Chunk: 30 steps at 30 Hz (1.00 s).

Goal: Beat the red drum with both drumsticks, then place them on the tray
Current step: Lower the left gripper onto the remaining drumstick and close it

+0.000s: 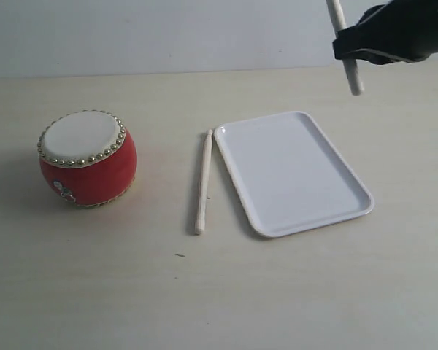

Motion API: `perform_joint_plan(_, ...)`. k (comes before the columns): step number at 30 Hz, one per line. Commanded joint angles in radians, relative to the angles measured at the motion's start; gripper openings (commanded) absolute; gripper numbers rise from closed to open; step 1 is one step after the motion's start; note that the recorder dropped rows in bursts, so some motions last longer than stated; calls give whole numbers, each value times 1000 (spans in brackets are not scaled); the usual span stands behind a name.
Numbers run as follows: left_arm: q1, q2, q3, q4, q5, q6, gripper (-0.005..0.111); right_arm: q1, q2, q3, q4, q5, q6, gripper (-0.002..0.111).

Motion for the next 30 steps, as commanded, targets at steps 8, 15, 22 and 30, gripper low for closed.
perform_joint_plan(8, -595, 314, -172, 81, 160, -95, 0, -5, 0, 1, -424, -60, 430, 0)
perform_joint_plan(15, -703, 587, -509, 88, 363, -152, 0, -5, 0, 1, -421, -49, 428, 0)
perform_joint_plan(22, -703, 823, -680, 85, 399, -290, 23, -5, 0, 3, -417, -46, 430, 0)
perform_joint_plan(30, -734, 855, -675, 45, 399, -326, 47, -5, 0, 3, -415, -43, 430, 0)
